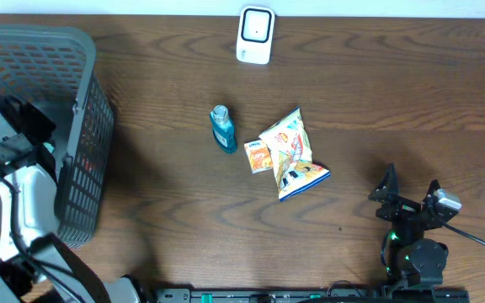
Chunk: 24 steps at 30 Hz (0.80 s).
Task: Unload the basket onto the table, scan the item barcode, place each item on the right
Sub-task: 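Reach the left gripper into the basket toward the mint-green wipes pack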
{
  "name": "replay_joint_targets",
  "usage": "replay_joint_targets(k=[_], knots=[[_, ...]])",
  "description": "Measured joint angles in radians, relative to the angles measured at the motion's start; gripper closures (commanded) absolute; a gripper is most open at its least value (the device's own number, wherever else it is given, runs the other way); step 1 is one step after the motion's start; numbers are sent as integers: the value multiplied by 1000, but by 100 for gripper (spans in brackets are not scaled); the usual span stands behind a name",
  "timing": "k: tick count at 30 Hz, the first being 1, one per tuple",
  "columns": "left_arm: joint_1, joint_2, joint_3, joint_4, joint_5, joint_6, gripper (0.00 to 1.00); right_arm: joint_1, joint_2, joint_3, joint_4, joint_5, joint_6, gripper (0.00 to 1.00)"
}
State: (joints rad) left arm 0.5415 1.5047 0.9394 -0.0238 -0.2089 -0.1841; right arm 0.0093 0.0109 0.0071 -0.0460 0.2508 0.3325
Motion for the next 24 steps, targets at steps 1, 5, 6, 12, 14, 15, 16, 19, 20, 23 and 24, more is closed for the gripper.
replay_joint_targets(k=[1,5,6,12,14,15,16,19,20,23,24], knots=[[0,14,0,-8,2,0,2,0,0,0,0,0,0,1],[1,64,0,-63,13,1,2,0,0,0,0,0,0,1],[2,73,0,-69,16,5,2,0,0,0,0,0,0,1],[52,123,0,-77,24,65,2,0,0,0,0,0,0,1],[74,147,0,-77,23,84,2,0,0,0,0,0,0,1],[85,167,0,-77,24,92,2,0,0,0,0,0,0,1],[91,189,0,-77,26,104,2,0,0,0,0,0,0,1],[92,243,0,-67,70,137,2,0,0,0,0,0,0,1],[92,256,2,-61,93,149,2,0,0,0,0,0,0,1],[93,278,21,-57,127,167,8,0,0,0,0,0,0,1],[93,286,29,-58,134,169,15,0,0,0,0,0,0,1]])
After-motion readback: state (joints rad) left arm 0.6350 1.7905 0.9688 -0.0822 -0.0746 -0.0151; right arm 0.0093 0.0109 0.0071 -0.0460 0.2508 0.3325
